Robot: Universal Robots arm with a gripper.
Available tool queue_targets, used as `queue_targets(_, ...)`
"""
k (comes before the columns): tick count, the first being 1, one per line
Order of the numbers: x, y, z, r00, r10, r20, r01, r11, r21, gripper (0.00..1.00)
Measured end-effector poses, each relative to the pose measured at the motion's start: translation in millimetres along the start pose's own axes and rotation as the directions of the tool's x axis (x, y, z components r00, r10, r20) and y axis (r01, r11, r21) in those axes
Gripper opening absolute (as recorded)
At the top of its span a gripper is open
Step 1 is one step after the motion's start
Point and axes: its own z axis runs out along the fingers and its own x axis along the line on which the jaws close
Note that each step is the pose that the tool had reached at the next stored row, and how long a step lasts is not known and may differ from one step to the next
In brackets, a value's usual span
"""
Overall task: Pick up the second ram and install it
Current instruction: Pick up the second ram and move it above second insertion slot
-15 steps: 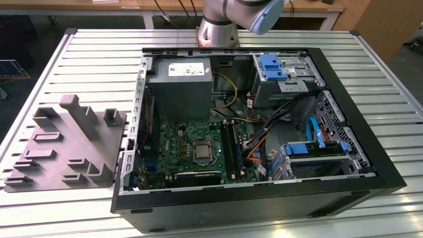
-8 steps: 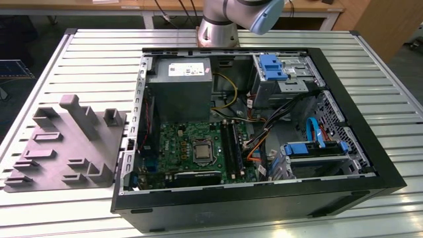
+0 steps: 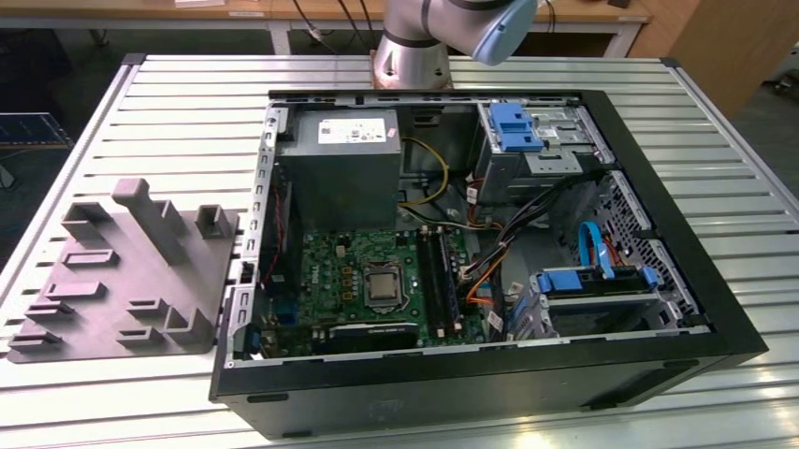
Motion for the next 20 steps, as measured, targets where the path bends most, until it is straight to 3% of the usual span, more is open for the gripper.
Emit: queue_targets(20, -0.4, -23.4, -1.0, 1.0, 0.0, -0.0001, 0.0, 1.0, -0.0004, 0.11)
